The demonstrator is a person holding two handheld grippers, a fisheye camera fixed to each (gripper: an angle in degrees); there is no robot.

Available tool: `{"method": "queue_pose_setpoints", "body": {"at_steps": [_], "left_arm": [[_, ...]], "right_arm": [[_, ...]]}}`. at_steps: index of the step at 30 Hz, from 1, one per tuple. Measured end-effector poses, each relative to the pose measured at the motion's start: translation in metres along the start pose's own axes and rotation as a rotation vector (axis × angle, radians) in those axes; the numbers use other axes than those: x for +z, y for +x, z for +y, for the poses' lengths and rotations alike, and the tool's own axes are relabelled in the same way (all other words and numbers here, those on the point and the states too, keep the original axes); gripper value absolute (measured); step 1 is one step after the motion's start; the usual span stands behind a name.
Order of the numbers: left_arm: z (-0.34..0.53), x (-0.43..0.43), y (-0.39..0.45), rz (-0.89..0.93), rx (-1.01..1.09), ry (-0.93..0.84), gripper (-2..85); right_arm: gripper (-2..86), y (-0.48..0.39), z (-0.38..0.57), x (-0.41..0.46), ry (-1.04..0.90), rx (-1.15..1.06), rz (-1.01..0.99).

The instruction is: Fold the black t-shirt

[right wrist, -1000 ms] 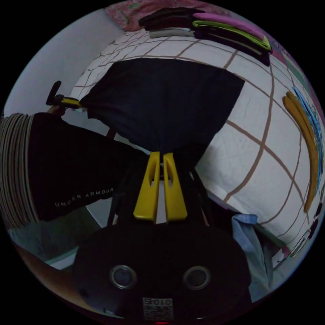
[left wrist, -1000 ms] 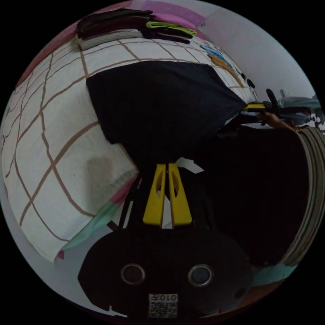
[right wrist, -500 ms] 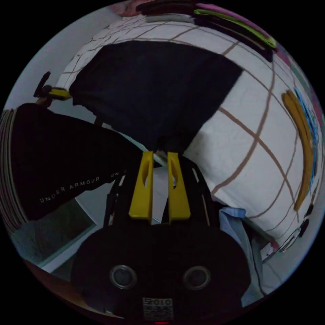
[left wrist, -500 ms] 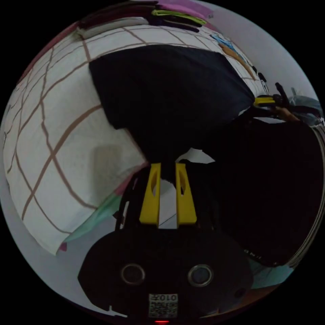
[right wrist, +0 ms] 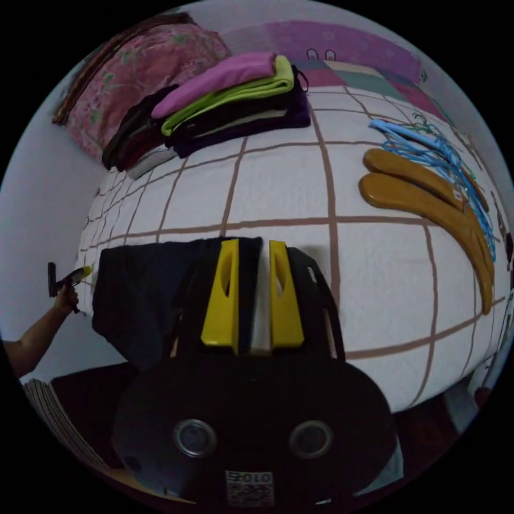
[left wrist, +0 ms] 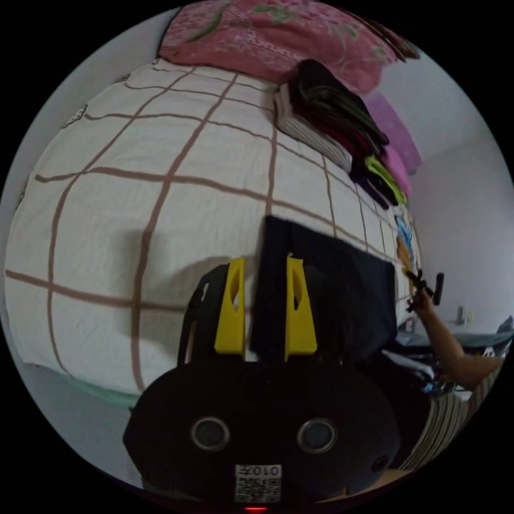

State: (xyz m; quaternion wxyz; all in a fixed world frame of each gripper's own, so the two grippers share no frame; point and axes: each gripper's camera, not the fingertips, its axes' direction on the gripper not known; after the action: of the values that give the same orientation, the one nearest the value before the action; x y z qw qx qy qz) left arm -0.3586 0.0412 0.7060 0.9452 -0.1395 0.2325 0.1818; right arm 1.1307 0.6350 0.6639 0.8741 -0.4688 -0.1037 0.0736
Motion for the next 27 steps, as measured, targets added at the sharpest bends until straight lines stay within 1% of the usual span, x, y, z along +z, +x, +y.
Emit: {"method": "queue_pose_setpoints", "body": {"at_steps": [2,5,9,13,16,17,18,20,22,23,25,27], "left_arm": [[-0.010,0.006,0.000,0.015,-0.014,-0.006,11.1],[-0.022,0.019,0.003,0.002,-0.008,-0.057,11.3],[-0.030,0.034,0.001,0.008,-0.025,-0.101,11.4],[-0.030,0.031,-0.006,-0.009,-0.059,-0.085,10.1],[-0.027,0.025,-0.007,0.026,-0.041,-0.043,8.7],[-0.027,0.024,-0.006,0.066,-0.013,-0.038,7.8],[-0.028,0.025,-0.004,0.092,0.007,-0.064,6.8],[-0.031,0.027,-0.001,0.065,0.019,-0.117,4.5],[-0.031,0.019,-0.002,0.077,0.022,-0.073,3.1],[-0.030,0.015,-0.007,0.120,0.002,-0.051,2.5],[-0.028,0.009,-0.016,0.153,-0.029,-0.034,1.9],[-0.024,0.007,-0.025,0.158,-0.043,-0.041,1.5]], "right_arm": [[7.7,0.012,-0.010,0.008,-0.025,0.030,-0.052],[7.5,0.020,-0.014,0.020,-0.094,0.027,-0.056],[6.4,0.023,-0.010,0.014,-0.058,0.030,-0.018],[4.9,0.021,-0.007,0.002,-0.058,0.015,-0.020],[4.4,0.024,-0.007,0.004,-0.084,0.015,-0.031],[4.2,0.025,-0.007,0.004,-0.083,0.024,-0.027],[4.1,0.026,-0.007,0.003,-0.084,0.028,-0.023],[3.8,0.028,-0.007,-0.002,-0.099,0.037,-0.014],[3.6,0.030,-0.007,-0.014,-0.088,0.038,0.018],[3.5,0.036,-0.005,-0.025,-0.054,0.057,0.035],[3.4,0.050,-0.002,-0.036,-0.034,0.094,-0.009],[3.4,0.061,0.000,-0.036,-0.069,0.106,0.008]]}}
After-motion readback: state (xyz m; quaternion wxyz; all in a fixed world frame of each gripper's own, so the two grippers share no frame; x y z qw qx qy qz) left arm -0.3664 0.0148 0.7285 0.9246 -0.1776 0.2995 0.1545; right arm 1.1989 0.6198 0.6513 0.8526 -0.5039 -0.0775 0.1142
